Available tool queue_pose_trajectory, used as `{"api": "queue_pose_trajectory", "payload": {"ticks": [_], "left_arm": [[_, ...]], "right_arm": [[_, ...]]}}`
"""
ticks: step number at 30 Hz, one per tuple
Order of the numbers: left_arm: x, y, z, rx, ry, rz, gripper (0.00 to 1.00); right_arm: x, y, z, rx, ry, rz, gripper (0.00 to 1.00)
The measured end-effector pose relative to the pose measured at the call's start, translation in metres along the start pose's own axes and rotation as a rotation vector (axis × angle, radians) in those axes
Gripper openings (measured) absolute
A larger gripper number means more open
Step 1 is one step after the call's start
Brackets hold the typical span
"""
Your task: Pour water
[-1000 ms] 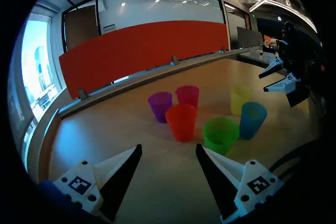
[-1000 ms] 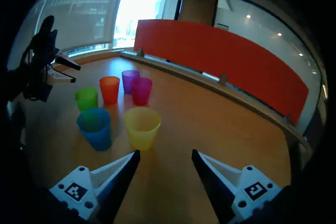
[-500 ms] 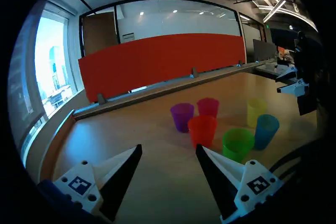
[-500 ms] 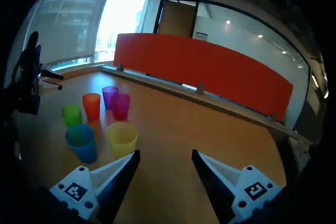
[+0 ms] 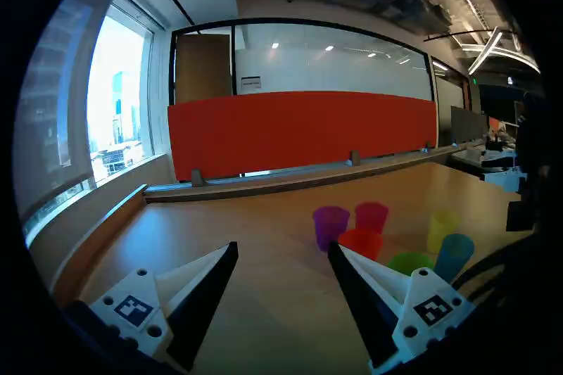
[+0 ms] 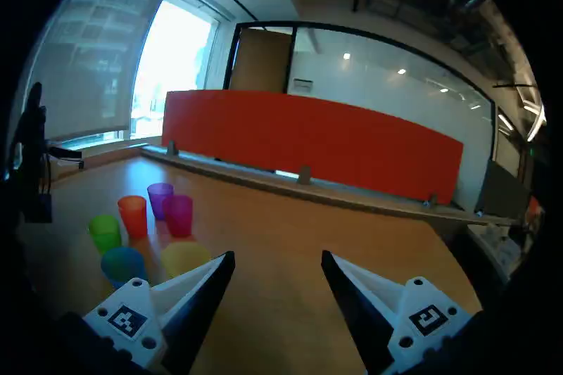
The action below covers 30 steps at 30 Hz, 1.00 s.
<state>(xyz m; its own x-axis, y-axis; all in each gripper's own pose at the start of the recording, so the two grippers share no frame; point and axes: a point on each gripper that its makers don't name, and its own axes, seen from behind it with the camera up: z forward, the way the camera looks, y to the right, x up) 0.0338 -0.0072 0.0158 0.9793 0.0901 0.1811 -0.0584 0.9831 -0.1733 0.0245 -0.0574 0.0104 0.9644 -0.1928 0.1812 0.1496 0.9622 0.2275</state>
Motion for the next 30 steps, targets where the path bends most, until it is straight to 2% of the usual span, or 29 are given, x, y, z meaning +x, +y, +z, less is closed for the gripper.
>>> {"api": "queue_pose_trajectory", "payload": {"ticks": [3, 9, 18, 23, 30], "left_arm": [[0.001, 0.0, -0.002, 0.007, 0.015, -0.013, 0.95], [0.015, -0.005, -0.009, 0.029, 0.066, -0.005, 0.95], [0.024, 0.0, -0.013, 0.037, 0.123, -0.058, 0.95], [0.03, -0.001, -0.016, 0.046, 0.155, -0.077, 0.95], [0.028, -0.002, -0.018, 0.075, 0.168, -0.068, 0.95]], "right_arm": [[0.01, -0.002, -0.001, -0.021, 0.038, 0.017, 0.95], [0.019, 0.003, -0.004, -0.061, 0.075, 0.039, 0.95], [0.034, 0.013, -0.012, -0.131, 0.129, 0.047, 0.95], [0.034, 0.016, -0.014, -0.155, 0.14, 0.072, 0.95], [0.044, 0.017, -0.015, -0.164, 0.162, 0.103, 0.95]]}}
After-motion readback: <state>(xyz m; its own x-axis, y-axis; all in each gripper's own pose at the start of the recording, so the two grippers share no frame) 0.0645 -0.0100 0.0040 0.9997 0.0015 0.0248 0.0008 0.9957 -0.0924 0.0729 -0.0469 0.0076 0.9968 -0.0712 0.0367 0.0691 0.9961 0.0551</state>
